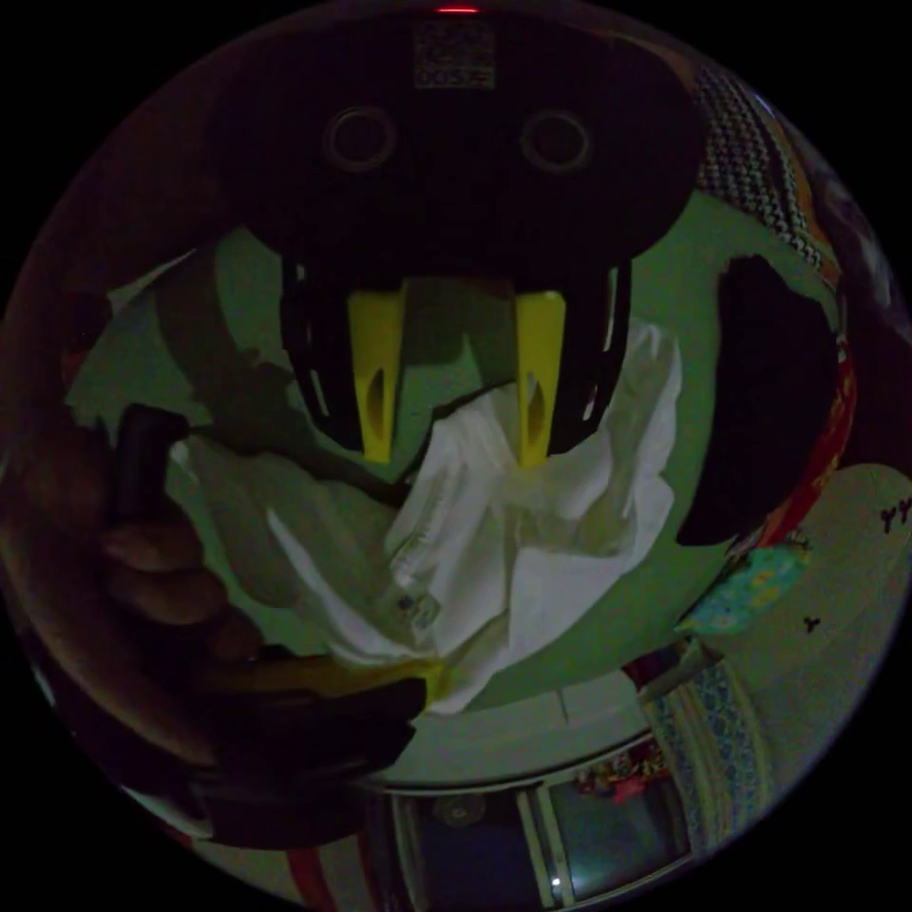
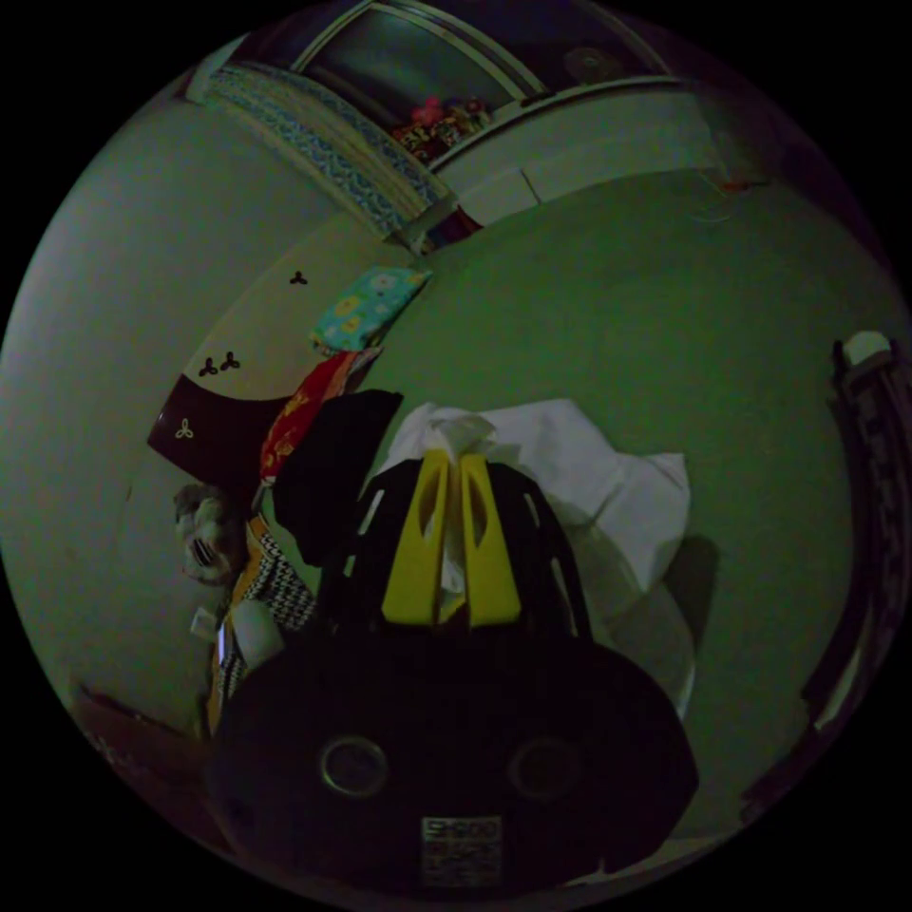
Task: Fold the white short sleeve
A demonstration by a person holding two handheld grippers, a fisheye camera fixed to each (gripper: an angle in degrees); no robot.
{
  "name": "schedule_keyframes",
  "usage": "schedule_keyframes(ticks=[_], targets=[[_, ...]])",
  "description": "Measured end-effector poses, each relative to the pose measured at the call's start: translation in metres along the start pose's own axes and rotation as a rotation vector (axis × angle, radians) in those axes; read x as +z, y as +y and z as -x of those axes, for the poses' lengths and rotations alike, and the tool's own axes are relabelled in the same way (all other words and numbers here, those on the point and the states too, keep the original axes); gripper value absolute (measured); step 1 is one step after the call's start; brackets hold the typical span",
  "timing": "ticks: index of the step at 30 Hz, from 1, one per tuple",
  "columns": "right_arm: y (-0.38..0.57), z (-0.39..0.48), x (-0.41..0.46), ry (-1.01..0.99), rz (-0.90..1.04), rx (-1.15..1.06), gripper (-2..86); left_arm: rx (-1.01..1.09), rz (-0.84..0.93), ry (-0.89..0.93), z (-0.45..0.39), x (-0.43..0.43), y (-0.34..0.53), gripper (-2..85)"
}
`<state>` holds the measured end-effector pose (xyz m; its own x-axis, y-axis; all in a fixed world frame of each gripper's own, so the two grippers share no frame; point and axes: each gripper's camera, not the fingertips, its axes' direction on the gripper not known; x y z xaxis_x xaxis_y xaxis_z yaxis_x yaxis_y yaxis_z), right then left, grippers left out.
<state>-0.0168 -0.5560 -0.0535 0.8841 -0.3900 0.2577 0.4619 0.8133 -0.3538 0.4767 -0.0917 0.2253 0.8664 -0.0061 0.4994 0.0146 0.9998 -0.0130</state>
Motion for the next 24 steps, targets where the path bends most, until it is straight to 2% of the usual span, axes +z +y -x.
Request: schedule_keyframes(ticks=[2,8,24], targets=[[0.0,-0.004,-0.003,-0.001,0.004,0.0,-1.1,-0.039,0.051,-0.046,-0.001,0.0,-0.001,11.5],[-0.002,-0.016,-0.015,-0.018,0.006,0.012,-1.1,-0.003,0.07,-0.05,-0.002,-0.019,0.001,6.4],[0.001,-0.053,-0.059,-0.134,-0.021,0.115,-0.8,0.003,0.082,0.052,0.056,-0.117,0.009,5.4]])
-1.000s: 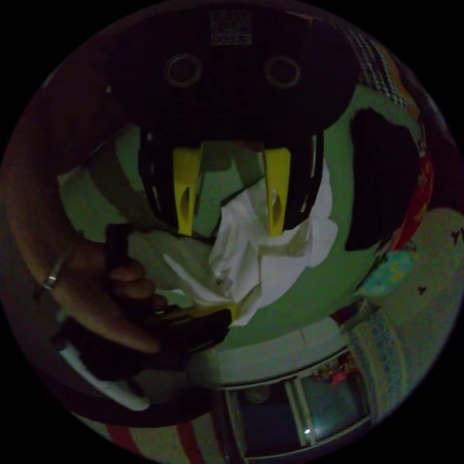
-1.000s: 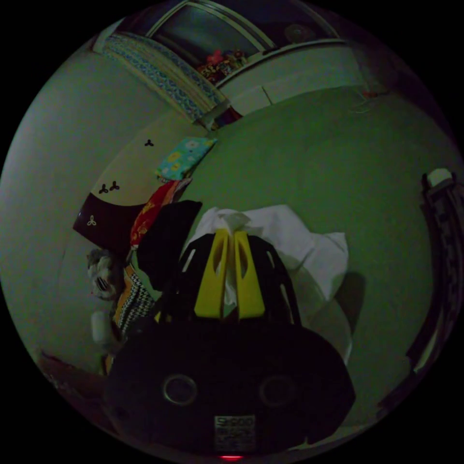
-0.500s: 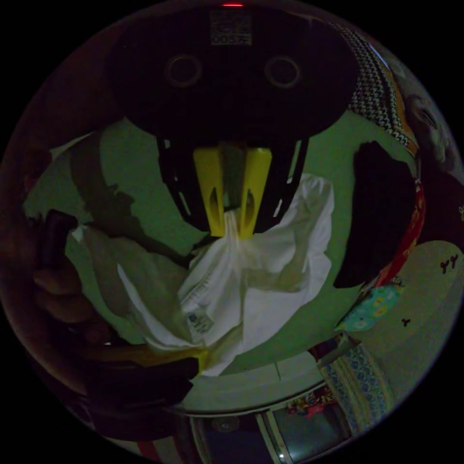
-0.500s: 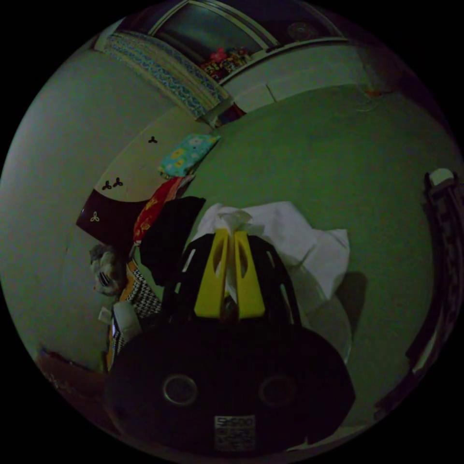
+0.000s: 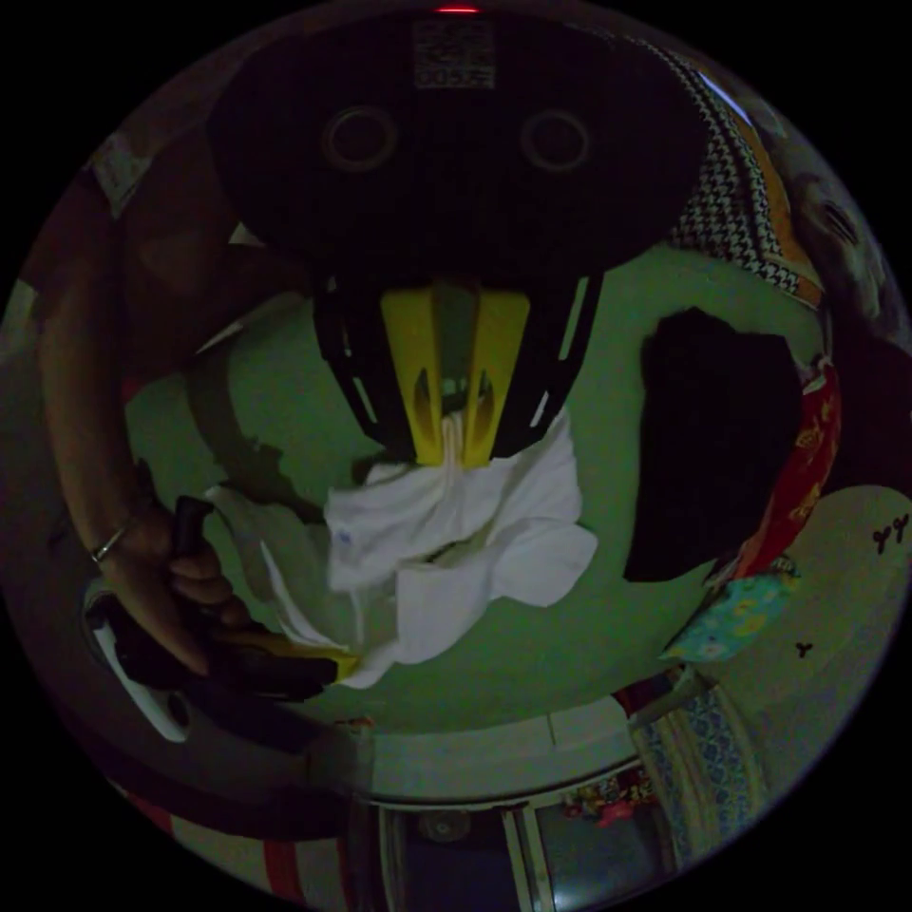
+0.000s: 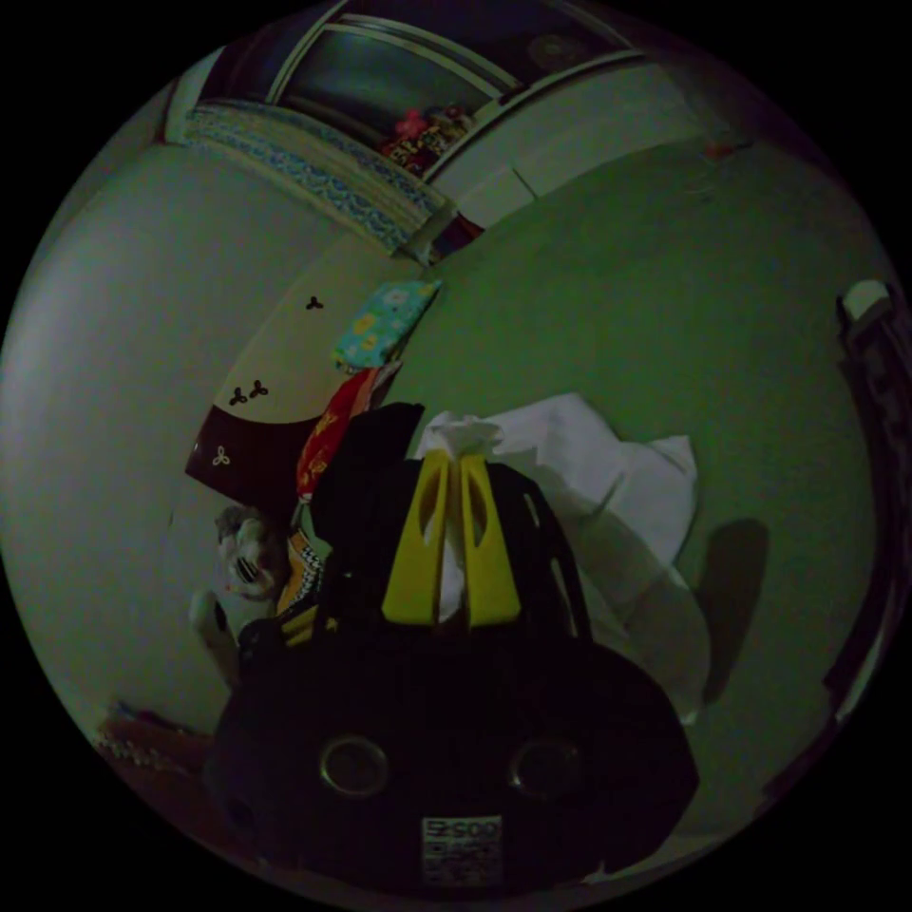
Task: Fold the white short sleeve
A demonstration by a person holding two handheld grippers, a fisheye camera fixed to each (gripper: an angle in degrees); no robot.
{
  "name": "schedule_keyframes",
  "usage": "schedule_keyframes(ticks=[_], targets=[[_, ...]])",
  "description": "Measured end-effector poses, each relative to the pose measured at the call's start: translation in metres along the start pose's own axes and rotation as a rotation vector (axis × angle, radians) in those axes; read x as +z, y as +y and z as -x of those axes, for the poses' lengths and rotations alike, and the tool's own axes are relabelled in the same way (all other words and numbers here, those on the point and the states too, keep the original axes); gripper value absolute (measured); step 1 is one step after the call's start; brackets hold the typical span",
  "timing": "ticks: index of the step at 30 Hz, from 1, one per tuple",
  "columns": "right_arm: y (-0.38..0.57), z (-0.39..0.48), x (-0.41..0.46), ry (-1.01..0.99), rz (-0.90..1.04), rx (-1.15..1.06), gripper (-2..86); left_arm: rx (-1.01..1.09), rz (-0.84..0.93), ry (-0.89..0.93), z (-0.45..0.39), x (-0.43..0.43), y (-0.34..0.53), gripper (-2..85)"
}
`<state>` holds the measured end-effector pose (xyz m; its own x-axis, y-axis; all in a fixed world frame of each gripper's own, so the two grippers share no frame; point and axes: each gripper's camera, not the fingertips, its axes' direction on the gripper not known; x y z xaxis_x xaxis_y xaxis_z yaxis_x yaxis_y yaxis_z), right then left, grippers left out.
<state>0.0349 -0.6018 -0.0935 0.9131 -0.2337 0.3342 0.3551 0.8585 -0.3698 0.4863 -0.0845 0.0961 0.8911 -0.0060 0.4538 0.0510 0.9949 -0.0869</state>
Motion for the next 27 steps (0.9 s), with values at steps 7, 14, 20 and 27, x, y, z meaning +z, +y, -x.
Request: schedule_keyframes(ticks=[7,14,20,27], targets=[[0.004,-0.006,-0.022,0.041,-0.045,0.018,-0.9,-0.025,-0.016,-0.1,0.04,-0.049,0.003,5.2],[0.012,-0.013,-0.061,0.101,-0.198,0.044,-0.8,-0.114,-0.038,-0.118,0.095,-0.093,-0.015,3.7],[0.022,-0.023,-0.097,0.138,-0.315,0.09,-0.7,-0.137,-0.084,-0.181,0.136,-0.136,-0.055,3.0],[0.033,-0.032,-0.13,0.169,-0.426,0.146,-0.8,-0.069,-0.18,-0.333,0.164,-0.185,-0.158,2.2]])
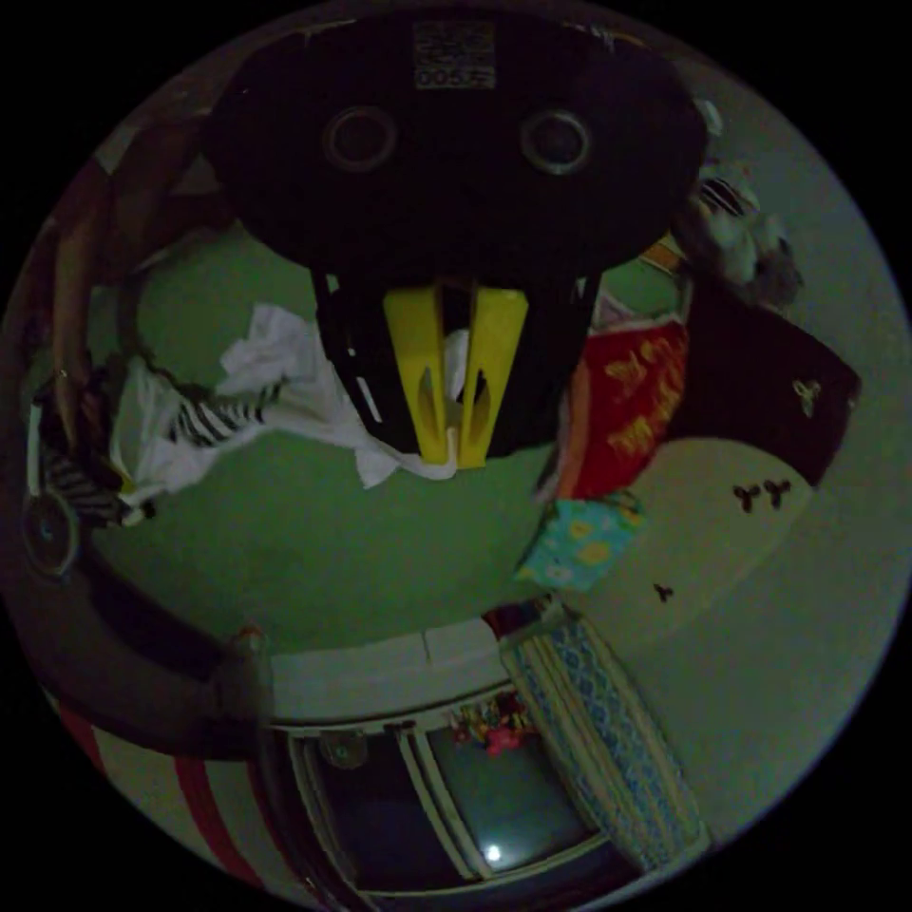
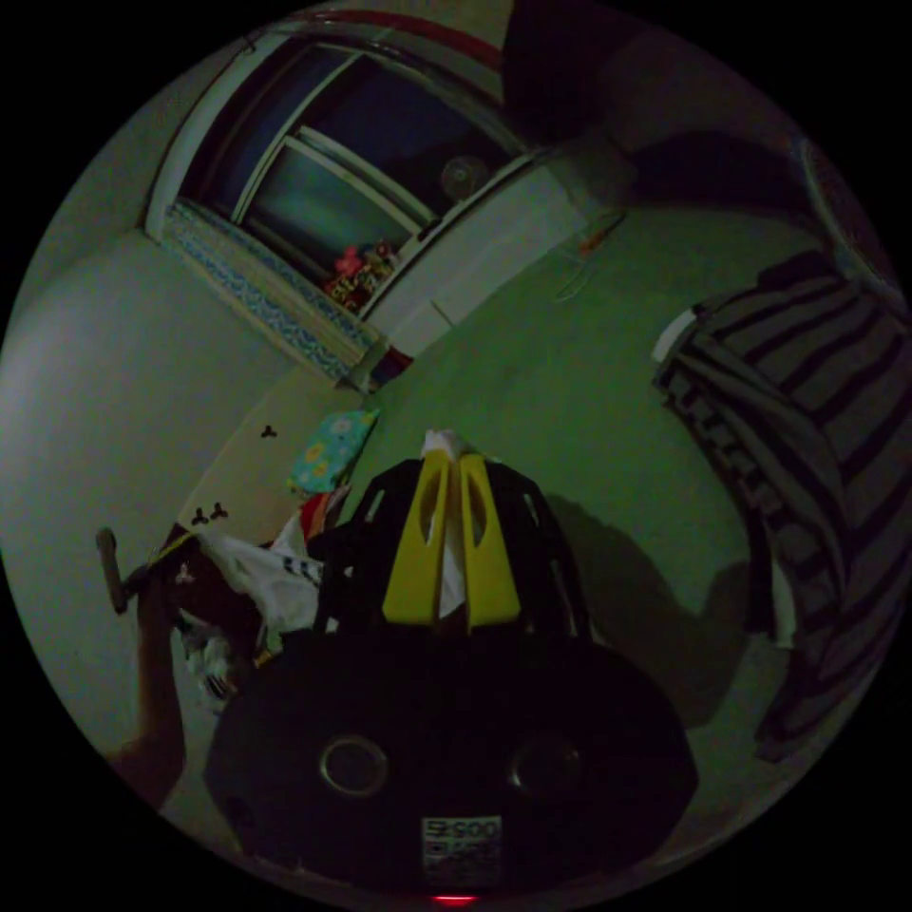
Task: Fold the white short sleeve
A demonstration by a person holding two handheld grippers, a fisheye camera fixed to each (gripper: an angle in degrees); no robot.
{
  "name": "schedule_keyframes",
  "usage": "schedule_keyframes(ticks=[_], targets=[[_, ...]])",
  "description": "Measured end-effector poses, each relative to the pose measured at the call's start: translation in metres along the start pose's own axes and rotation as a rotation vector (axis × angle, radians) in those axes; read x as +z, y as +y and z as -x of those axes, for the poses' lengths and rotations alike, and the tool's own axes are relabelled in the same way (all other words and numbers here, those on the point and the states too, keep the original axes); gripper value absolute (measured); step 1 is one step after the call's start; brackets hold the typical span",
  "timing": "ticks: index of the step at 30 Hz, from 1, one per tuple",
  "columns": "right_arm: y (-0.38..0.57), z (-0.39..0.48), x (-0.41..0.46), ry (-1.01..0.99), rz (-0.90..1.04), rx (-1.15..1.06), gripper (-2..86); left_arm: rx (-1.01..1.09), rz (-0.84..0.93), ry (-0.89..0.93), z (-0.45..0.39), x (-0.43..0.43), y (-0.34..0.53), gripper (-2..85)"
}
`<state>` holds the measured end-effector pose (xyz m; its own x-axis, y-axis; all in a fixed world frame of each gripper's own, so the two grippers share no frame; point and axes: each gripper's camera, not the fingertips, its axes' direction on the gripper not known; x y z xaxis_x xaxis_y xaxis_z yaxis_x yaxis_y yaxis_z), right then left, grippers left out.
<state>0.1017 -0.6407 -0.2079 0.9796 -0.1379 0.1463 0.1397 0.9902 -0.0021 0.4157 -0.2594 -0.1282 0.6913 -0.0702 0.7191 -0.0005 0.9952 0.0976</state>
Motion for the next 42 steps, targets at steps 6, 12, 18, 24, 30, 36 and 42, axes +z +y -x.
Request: schedule_keyframes(ticks=[6,12,18,24,30,36,42], targets=[[-0.004,-0.005,-0.022,0.089,-0.066,0.017,-0.9,-0.033,-0.027,-0.014,0.005,0.025,-0.106,2.3],[-0.01,-0.012,-0.034,0.25,-0.094,0.035,-0.9,-0.109,0.052,0.073,-0.006,0.092,-0.171,4.9],[-0.012,-0.004,-0.026,0.372,-0.052,-0.026,-0.9,-0.156,0.139,0.317,-0.015,0.16,-0.173,15.6],[-0.009,-0.001,-0.026,0.314,-0.046,-0.003,-0.9,0.066,0.301,0.511,-0.057,0.197,-0.116,19.7],[-0.003,0.01,-0.02,0.279,-0.036,-0.01,-0.9,0.141,0.461,0.58,-0.095,0.231,-0.044,22.3],[0.0,0.024,-0.009,0.29,-0.019,-0.049,-0.8,0.062,0.488,0.411,-0.1,0.268,-0.03,16.1],[-0.004,0.026,-0.002,0.328,-0.013,-0.057,-0.8,0.043,0.481,0.358,-0.082,0.26,-0.038,4.6]])
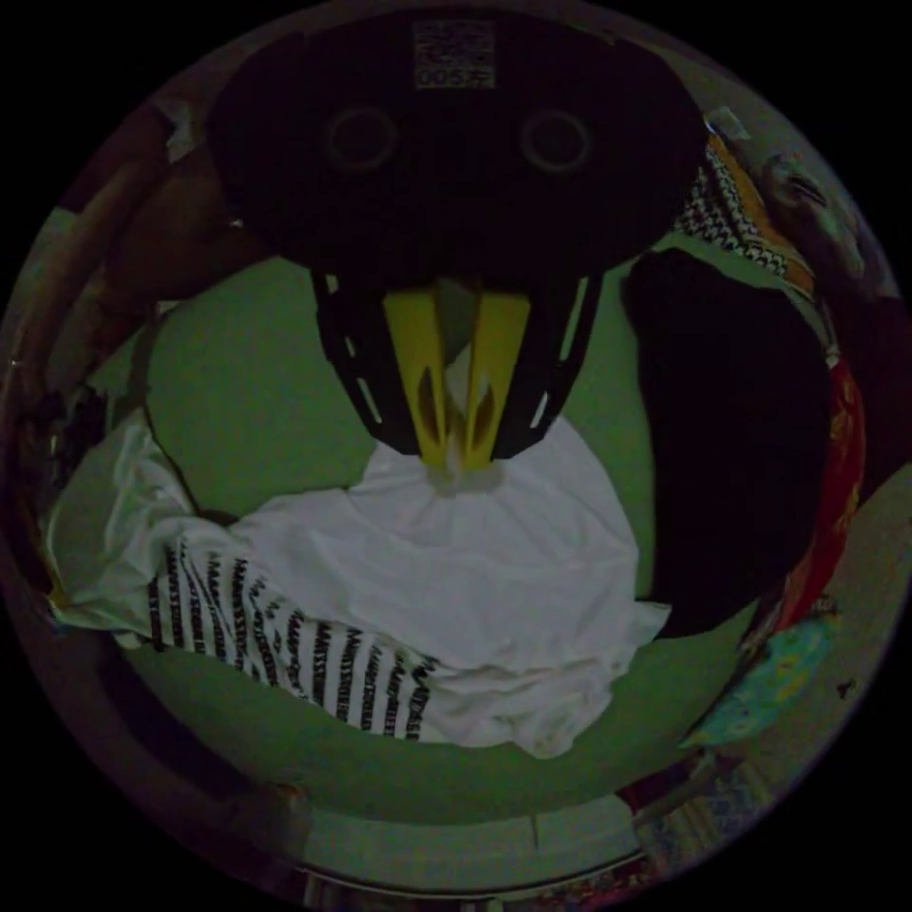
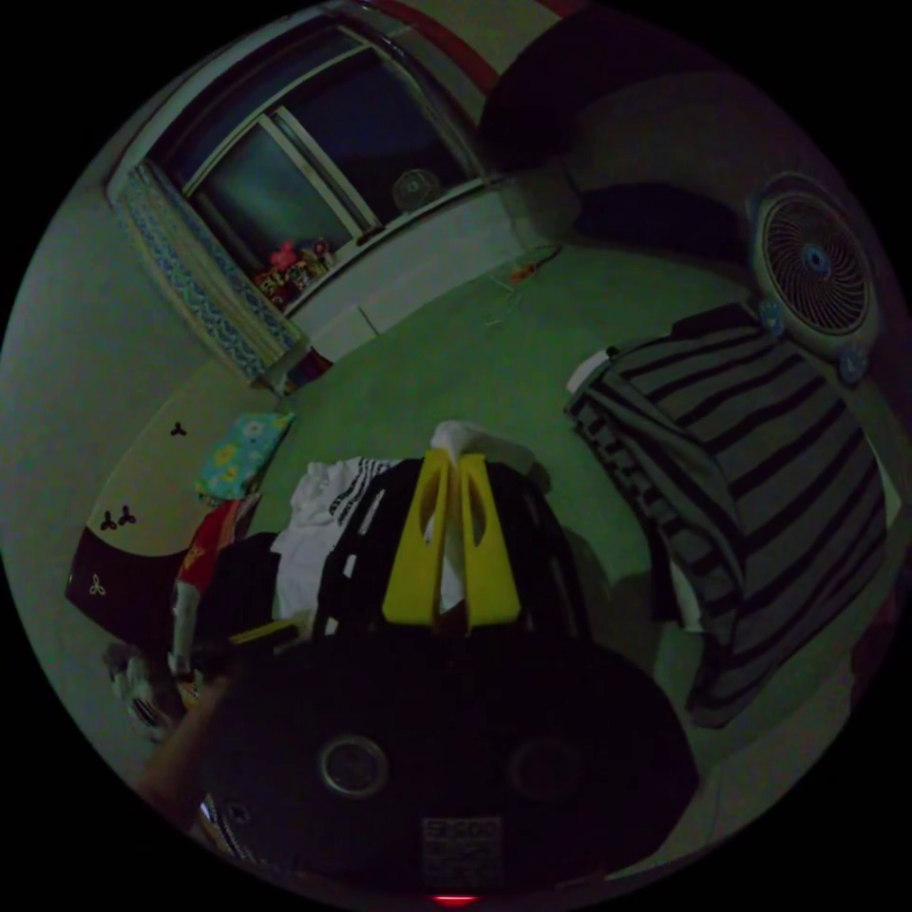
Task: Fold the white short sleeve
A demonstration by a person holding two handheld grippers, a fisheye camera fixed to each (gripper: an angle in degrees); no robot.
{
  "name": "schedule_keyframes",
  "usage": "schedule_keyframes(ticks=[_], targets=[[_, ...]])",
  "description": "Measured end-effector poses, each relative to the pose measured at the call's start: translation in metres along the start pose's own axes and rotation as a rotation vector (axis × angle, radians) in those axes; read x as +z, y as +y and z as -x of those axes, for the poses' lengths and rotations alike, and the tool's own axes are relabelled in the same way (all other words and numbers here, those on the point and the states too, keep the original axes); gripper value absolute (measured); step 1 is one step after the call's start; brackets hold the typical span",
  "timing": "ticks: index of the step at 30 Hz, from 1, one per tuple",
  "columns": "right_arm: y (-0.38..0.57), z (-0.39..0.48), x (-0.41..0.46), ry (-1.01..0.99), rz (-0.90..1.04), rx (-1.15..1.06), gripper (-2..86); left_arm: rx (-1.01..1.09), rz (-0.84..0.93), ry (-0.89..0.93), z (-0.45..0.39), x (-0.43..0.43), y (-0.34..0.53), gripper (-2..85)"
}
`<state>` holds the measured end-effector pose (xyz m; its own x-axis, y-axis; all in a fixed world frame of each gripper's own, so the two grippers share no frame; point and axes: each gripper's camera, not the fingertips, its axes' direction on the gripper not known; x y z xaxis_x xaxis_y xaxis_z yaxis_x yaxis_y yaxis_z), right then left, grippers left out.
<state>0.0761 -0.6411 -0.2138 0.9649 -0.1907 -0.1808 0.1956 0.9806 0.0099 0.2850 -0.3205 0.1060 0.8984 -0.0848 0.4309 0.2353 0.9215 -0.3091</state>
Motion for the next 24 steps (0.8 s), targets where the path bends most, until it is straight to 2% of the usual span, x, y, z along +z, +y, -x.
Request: schedule_keyframes(ticks=[4,7,10,14,17,20,24], targets=[[-0.004,0.001,0.006,0.06,0.043,-0.016,-0.8,-0.057,-0.057,-0.043,0.036,-0.028,0.01,4.2],[-0.008,0.001,0.016,0.11,0.126,-0.039,-1.0,-0.166,-0.096,-0.106,0.077,-0.049,0.02,3.9],[-0.01,0.001,0.03,0.107,0.229,-0.069,-1.2,-0.305,-0.147,-0.095,0.123,-0.071,0.028,3.1],[-0.008,0.01,0.061,0.004,0.495,-0.165,-0.8,-0.44,-0.268,-0.03,0.167,-0.098,0.031,3.4],[-0.003,0.015,0.079,-0.017,0.627,-0.202,-0.7,-0.424,-0.288,-0.017,0.168,-0.099,0.026,6.2],[-0.007,0.023,0.073,0.019,0.554,-0.222,0.3,-0.387,-0.24,-0.021,0.153,-0.079,0.025,9.5],[-0.01,0.037,0.062,0.03,0.426,-0.285,12.0,-0.281,-0.197,-0.005,0.116,-0.049,0.032,11.9]])
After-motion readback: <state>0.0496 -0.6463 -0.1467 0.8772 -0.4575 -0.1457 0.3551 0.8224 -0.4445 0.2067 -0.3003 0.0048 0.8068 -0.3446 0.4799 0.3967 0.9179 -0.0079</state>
